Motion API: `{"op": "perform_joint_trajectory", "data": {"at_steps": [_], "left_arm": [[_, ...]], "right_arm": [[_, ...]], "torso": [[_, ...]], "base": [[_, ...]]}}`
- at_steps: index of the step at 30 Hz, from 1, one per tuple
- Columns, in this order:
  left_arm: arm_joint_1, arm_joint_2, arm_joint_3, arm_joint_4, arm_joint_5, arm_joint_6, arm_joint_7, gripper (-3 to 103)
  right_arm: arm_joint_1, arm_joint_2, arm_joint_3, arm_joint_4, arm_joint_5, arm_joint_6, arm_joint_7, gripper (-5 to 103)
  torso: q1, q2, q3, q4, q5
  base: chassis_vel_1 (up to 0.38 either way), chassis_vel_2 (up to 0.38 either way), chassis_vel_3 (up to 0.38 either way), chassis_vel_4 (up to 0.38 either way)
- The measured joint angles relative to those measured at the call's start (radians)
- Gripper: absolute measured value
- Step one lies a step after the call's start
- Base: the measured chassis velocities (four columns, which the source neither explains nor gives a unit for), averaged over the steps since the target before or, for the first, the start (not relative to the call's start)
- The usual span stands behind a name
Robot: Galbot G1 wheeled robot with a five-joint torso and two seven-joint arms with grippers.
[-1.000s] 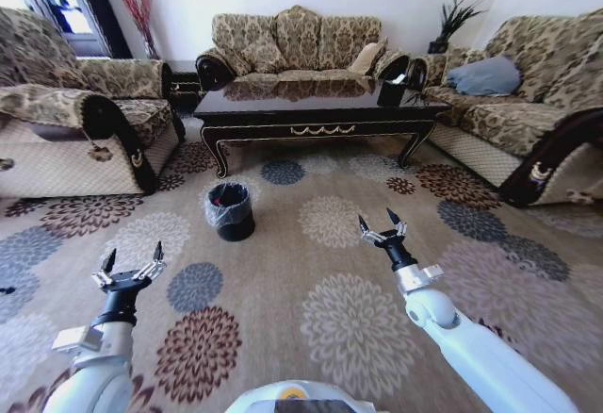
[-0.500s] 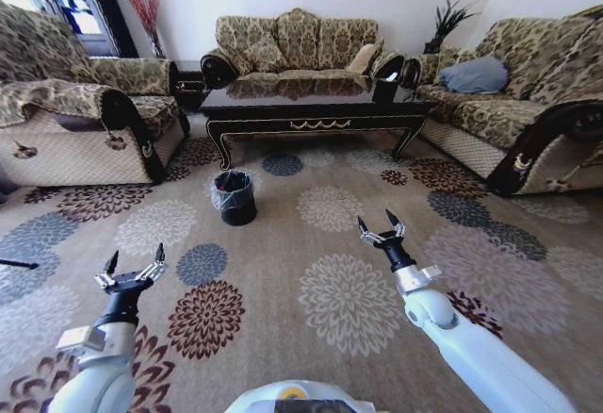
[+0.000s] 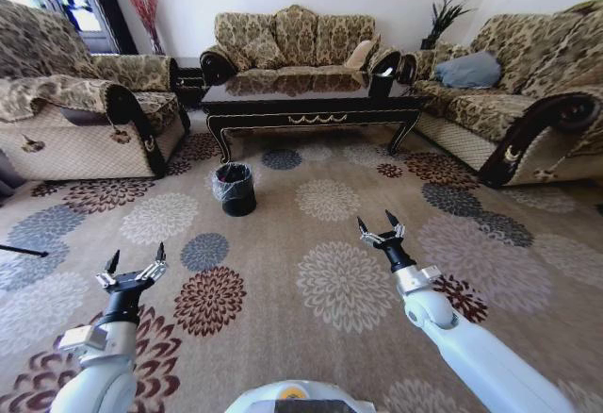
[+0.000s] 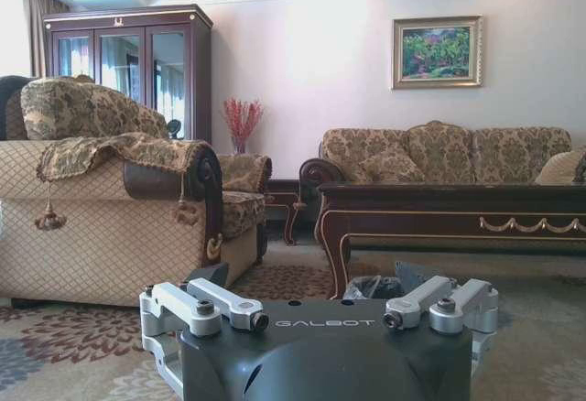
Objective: Move to the front of the table and pick up the trash from the floor, then place it into the trash bin.
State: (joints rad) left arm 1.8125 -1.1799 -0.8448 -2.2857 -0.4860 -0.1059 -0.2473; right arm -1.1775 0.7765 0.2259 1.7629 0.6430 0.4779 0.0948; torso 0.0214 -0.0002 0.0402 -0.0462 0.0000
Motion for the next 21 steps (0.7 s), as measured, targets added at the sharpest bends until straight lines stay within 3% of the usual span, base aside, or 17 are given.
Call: {"op": "perform_joint_trajectory", "data": {"at_steps": [21], "left_arm": [[0.002,-0.006,0.004,-0.003,0.007,-0.009,0.005,100]], "right_arm": [[-0.004,-0.001,0.001,0.0,-0.004,0.003,-0.004,100]], "torso": [[0.0,0.0,0.0,0.0,0.0]], "base": [[0.116,-0.103,-0.113,0.12]]}}
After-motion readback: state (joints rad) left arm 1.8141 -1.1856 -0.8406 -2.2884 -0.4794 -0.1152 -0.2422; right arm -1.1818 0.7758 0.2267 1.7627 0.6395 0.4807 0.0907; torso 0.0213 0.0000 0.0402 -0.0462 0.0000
